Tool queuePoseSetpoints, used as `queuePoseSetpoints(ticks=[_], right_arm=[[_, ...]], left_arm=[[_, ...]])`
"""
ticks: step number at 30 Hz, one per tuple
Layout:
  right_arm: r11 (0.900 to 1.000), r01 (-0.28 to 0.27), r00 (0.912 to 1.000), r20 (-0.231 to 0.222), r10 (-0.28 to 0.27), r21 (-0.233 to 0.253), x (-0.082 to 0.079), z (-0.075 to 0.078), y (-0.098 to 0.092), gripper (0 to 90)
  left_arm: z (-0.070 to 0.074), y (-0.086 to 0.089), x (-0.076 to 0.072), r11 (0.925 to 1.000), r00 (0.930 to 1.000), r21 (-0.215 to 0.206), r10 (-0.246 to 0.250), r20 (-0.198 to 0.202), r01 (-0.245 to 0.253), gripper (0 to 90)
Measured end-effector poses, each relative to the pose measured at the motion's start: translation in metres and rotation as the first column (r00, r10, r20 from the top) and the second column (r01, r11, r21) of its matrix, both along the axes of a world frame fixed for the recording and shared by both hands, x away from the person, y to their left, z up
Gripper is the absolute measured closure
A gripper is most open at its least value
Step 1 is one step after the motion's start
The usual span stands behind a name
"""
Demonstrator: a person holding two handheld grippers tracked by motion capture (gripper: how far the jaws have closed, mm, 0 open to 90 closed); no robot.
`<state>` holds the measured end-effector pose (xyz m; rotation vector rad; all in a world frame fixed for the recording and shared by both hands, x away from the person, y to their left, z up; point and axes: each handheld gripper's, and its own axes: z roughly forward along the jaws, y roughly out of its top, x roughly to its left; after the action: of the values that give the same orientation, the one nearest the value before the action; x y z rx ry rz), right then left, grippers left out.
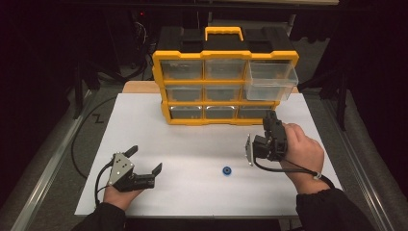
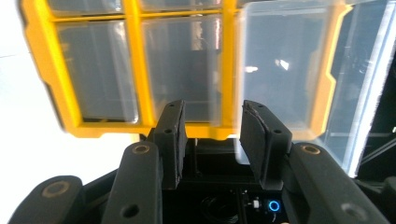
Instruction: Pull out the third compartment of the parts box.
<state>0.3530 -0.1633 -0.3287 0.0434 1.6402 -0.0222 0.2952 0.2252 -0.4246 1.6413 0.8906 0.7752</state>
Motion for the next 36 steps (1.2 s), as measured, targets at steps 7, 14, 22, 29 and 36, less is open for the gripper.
queuePoseSetpoints(ticks=[7,14,22,29,36], right_arm=[[1.0,0.0,0.9996,-0.028,0.0,0.009,-0.002,-0.022,0.0,61.1],[1.0,-0.008,0.9983,-0.058,0.007,-0.017,-0.002,-0.04,-0.001,59.0],[1.0,-0.012,0.9964,-0.084,0.01,-0.028,-0.003,-0.059,-0.001,52.8],[0.999,-0.016,0.995,-0.1,0.012,-0.034,-0.002,-0.071,0.0,37.7],[1.0,-0.006,0.9928,-0.119,0.003,-0.024,-0.003,-0.081,0.001,20.1]], left_arm=[[0.0,0.0,0.0,1.0,1.0,-0.001,0.0,0.0,0.0,0.3],[0.0,0.0,0.0,1.0,1.0,-0.003,0.001,0.0,-0.001,0.4],[0.0,0.0,0.0,1.0,1.0,-0.003,-0.001,0.001,0.001,0.3],[0.0,0.0,0.0,1.0,1.0,-0.004,-0.002,0.002,0.002,0.3],[0.0,0.0,0.0,1.0,1.0,-0.004,-0.002,0.002,0.002,0.4]])
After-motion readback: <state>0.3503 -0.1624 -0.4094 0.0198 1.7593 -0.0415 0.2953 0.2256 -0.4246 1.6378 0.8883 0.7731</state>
